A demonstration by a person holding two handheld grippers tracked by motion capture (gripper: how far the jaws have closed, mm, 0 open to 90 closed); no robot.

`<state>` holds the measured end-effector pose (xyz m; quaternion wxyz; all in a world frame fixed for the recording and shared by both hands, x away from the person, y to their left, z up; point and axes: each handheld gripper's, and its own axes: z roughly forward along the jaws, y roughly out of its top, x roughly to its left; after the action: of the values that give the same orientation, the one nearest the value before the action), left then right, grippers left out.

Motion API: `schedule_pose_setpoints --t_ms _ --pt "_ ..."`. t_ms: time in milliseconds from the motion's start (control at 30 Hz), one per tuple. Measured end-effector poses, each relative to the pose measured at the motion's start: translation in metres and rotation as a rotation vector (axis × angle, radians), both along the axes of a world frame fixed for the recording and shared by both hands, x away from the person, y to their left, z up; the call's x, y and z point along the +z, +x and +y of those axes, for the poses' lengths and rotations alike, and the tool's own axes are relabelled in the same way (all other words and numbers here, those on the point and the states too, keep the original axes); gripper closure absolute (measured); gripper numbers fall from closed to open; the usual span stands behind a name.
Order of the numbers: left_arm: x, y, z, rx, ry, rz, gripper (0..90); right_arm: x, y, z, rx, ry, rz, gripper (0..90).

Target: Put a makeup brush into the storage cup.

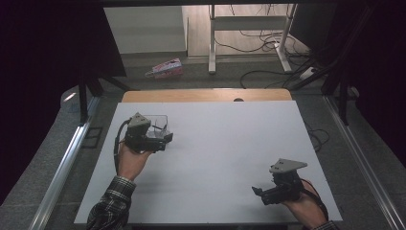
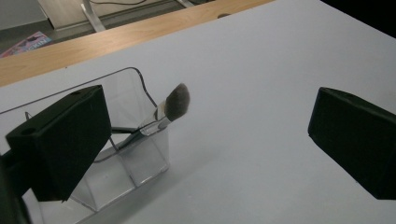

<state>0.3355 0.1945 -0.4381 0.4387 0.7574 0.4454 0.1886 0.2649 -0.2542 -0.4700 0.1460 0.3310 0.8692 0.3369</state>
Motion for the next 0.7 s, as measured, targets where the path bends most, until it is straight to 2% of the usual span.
schedule_pose_setpoints --t_ms 267,700 --pt "0.000 -0.008 -0.003 -0.016 0.022 0.003 0.0 0.000 0.000 -0.001 0.002 0.002 0.002 0.0" --pt "0.002 -0.023 -0.006 -0.051 0.005 -0.013 0.2 0.000 0.000 -0.001 0.005 0.005 0.009 0.0"
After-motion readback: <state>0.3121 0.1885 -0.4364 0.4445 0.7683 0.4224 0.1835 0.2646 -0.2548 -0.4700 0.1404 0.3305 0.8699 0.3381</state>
